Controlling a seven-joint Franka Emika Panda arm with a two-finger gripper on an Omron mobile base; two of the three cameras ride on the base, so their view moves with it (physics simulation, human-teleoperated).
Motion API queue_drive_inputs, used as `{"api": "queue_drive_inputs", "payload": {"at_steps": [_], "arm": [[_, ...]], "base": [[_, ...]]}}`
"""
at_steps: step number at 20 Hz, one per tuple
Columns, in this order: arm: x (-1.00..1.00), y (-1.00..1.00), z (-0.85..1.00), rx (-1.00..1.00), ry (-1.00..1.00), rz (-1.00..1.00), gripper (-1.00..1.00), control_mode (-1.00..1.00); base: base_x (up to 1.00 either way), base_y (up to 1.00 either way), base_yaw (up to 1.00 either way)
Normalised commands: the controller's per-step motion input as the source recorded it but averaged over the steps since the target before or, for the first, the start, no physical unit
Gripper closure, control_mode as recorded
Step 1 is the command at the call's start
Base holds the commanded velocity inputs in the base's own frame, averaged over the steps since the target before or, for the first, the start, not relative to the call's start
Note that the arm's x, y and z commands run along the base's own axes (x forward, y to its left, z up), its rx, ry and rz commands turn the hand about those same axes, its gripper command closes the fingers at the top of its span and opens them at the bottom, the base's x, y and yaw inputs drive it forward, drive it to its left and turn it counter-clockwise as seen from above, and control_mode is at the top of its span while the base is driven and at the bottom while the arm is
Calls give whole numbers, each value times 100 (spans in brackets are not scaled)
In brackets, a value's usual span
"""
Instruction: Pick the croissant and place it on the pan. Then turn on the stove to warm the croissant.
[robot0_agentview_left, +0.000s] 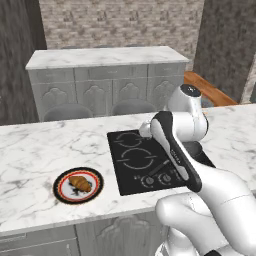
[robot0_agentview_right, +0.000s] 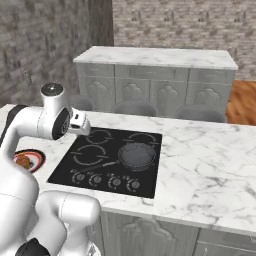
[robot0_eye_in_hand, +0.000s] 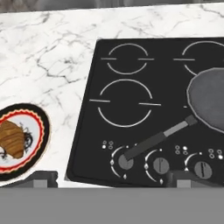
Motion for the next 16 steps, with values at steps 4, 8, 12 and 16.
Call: {"api": "queue_drive_inputs", "payload": {"at_steps": [4,8,12,16], "arm": [[-13,36,-32,5,-14,0,-100,-100],[-3,45,-26,1,-6,0,-100,-100],[0,54,-20,0,0,0,-100,-100],[0,57,-17,0,0,0,-100,-100]], "base": [[0,0,0],[0,0,0],[0,0,0],[0,0,0]]}}
